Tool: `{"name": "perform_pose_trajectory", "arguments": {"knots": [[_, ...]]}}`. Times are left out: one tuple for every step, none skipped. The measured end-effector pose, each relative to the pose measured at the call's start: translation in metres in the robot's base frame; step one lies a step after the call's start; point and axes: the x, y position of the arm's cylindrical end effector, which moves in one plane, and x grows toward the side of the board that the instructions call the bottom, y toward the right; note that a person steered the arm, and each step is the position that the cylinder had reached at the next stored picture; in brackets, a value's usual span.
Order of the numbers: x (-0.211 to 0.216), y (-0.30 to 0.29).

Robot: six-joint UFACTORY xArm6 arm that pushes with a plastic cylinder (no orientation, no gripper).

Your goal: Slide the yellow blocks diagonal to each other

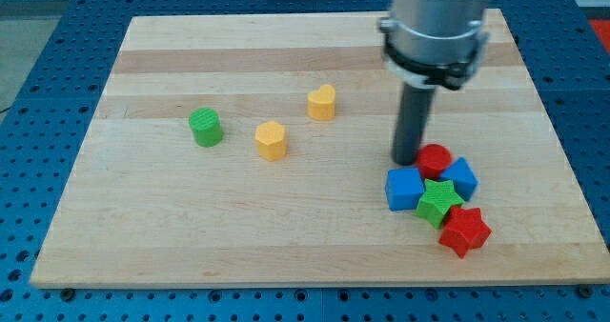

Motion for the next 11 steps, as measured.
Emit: {"name": "perform_pose_trajectory", "arguments": {"knots": [[-0.028,-0.035],[-0.084,-0.014],[-0.139,-0.026],[-0.138,-0.107],[-0.085,-0.117],[-0.055,-0.098],[-0.043,-0.102],[-0.043,-0.126],[-0.043,-0.135],[-0.003,-0.118],[0.039,-0.060]]}}
